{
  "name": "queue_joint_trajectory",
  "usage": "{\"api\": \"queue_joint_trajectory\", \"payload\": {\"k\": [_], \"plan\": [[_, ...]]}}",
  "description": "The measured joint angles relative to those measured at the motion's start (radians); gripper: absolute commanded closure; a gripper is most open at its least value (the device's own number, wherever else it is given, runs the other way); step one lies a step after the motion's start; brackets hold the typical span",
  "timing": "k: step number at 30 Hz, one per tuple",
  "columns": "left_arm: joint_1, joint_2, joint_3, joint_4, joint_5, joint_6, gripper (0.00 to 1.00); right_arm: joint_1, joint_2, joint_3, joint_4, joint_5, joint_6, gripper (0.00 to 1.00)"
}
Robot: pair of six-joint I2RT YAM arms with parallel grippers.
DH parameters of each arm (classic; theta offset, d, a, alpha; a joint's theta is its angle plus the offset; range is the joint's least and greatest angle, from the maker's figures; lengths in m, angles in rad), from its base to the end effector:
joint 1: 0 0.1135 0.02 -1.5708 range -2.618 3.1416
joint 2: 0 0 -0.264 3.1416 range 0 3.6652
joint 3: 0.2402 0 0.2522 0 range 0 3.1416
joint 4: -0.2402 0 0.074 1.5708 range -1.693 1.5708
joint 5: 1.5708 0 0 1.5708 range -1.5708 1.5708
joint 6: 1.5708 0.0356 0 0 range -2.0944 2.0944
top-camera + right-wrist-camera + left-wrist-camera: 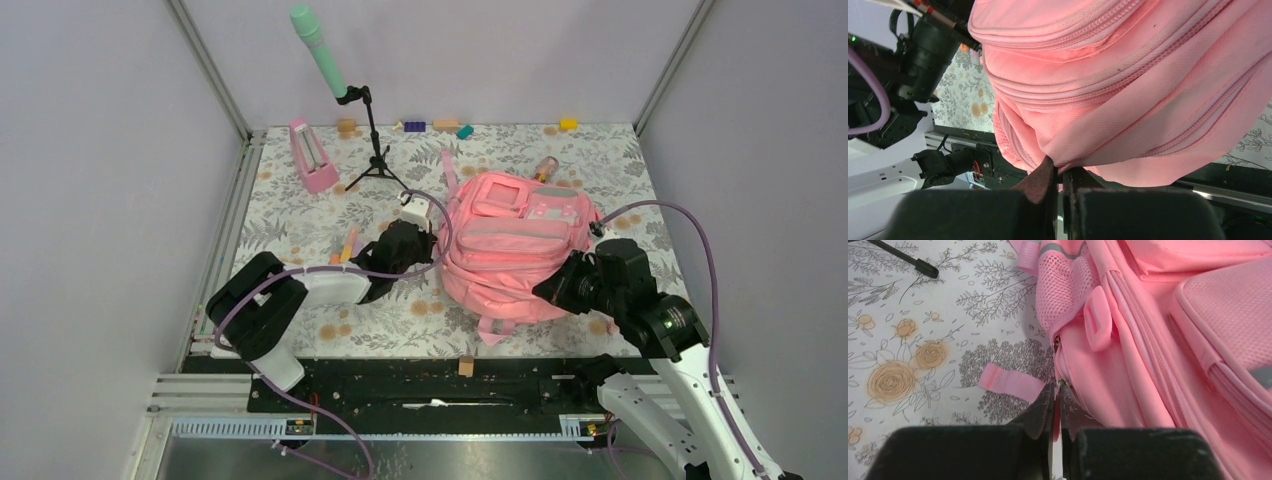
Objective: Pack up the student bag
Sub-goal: Zip the student bag at the center of the board.
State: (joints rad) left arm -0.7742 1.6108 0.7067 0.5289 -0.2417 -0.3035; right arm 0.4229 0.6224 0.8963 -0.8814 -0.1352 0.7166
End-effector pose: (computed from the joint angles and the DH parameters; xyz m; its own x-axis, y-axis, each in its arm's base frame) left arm 0.2420 -0.2248 0.1821 -0.4053 -0.0095 -0.9141 0.4176 0.8876 -0.1944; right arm 0.1027 0.0515 0.3291 -0.7259 0.3870 -0.5686 -0.0408 0.8010 0.5973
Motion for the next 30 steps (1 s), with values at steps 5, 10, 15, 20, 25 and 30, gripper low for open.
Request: {"api": "queue_joint_trajectory", "payload": {"k": [5, 10, 15, 20, 25, 30], "plan": [[0.027, 0.068, 0.087, -0.039, 0.039, -0.003, 1.0, -0.003, 0.0, 0.019, -0.002, -0.016, -0.004, 1.0], [0.046, 0.127, 0.174, -0.091, 0.07, -0.014, 1.0, -0.005, 0.0, 0.022, -0.001, -0.027, -0.009, 1.0], [0.061, 0.187, 0.251, -0.147, 0.096, -0.023, 1.0, -0.005, 0.0, 0.022, -0.001, -0.046, -0.013, 1.0], [0.075, 0.235, 0.338, -0.212, 0.137, -0.045, 1.0, -0.007, 0.0, 0.022, 0.006, -0.063, -0.013, 1.0], [0.081, 0.277, 0.415, -0.271, 0.169, -0.061, 1.0, -0.007, 0.0, 0.021, 0.011, -0.069, -0.016, 1.0], [0.088, 0.298, 0.462, -0.312, 0.196, -0.071, 0.87, -0.008, -0.001, 0.018, 0.013, -0.069, -0.024, 1.0]]}}
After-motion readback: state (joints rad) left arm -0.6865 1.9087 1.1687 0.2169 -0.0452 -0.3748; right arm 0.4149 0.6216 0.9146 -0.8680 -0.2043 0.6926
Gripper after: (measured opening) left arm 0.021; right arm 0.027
